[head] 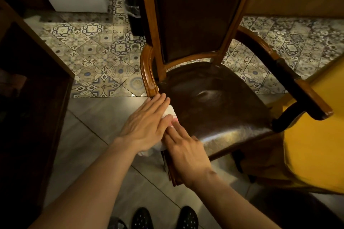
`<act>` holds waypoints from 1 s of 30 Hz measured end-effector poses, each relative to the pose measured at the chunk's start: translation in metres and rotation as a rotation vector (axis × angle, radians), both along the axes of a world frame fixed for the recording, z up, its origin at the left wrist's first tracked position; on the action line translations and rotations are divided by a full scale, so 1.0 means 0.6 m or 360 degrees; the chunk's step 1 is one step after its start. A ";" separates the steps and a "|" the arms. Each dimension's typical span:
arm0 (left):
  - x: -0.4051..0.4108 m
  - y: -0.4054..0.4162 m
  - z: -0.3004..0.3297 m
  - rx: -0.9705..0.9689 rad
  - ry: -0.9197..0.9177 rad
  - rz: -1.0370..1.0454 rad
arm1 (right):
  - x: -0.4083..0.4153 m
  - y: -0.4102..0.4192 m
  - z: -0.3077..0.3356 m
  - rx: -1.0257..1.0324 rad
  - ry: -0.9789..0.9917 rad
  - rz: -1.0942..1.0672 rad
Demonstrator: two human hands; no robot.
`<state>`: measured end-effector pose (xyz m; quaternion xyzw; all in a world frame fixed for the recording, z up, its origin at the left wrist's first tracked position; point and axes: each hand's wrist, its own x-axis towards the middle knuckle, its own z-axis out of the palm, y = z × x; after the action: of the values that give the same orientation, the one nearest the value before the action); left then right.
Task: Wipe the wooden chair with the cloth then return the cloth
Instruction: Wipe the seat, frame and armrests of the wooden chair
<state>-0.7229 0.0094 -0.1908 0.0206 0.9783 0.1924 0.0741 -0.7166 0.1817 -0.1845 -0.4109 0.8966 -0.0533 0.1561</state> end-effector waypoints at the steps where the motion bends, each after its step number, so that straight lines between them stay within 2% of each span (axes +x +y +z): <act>1: -0.004 0.004 -0.006 0.0010 -0.0040 -0.0004 | 0.001 0.002 -0.001 -0.0016 -0.0018 -0.0005; 7: -0.004 0.012 -0.021 -0.0026 -0.0117 -0.0017 | 0.013 0.037 0.010 -0.0045 -0.0114 0.0065; 18: 0.006 0.033 -0.028 -0.0163 -0.0034 0.0043 | 0.055 0.090 0.033 -0.0011 -0.0296 0.0176; 21: 0.010 0.037 -0.031 -0.0226 -0.0015 0.0028 | 0.063 0.100 0.038 0.0017 -0.0281 0.0220; 25: 0.012 0.040 -0.038 -0.0266 -0.0012 0.0031 | 0.073 0.124 0.044 -0.0146 -0.0168 0.0232; 30: 0.013 0.041 -0.047 -0.0253 0.0062 0.0062 | 0.067 0.154 0.039 -0.0180 -0.0221 0.0324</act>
<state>-0.7149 0.0341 -0.2192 -0.0007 0.9920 0.1150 0.0528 -0.6766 0.2743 -0.1612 -0.5031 0.8330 -0.1159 0.1990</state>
